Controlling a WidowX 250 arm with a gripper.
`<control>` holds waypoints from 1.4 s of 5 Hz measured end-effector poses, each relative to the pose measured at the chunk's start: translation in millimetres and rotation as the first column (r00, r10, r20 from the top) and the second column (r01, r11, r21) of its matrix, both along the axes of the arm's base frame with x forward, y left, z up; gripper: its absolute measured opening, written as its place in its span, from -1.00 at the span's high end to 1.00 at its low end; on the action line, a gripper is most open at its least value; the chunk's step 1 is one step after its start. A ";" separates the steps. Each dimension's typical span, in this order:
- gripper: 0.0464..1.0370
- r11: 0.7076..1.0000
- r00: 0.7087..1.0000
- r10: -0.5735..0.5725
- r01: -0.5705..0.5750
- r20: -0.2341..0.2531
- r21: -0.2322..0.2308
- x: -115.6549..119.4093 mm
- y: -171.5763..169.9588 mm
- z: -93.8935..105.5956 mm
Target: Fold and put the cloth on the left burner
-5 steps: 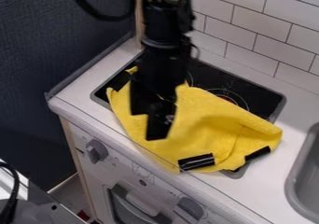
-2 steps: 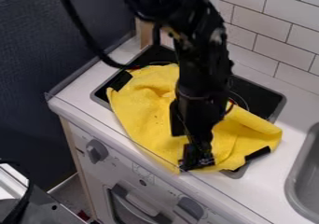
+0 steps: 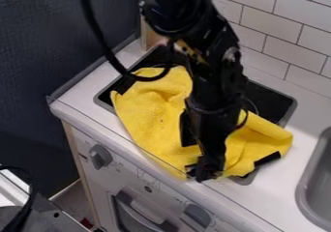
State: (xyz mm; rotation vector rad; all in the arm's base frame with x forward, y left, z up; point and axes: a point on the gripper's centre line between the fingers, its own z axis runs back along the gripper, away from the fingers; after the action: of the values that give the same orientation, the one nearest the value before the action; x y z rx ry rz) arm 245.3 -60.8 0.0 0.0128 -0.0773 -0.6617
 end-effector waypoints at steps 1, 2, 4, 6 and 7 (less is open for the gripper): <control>-0.93 0.999 0.999 0.041 -0.041 -0.006 -0.010 1.5 -2.9 -5.2; -0.92 0.998 0.999 0.049 -0.049 -0.003 -0.029 4.7 -6.0 -12.7; -0.91 0.995 0.997 0.079 -0.078 0.015 -0.064 11.6 -2.8 -27.9; -0.20 0.991 0.994 0.101 -0.097 0.039 -0.094 13.9 1.3 -34.0; 0.36 0.990 0.993 0.107 -0.103 0.042 -0.095 15.1 2.7 -33.7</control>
State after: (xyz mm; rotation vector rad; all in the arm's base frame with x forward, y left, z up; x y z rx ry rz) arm 260.4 -58.2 -33.8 -0.0570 -0.1520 -0.5518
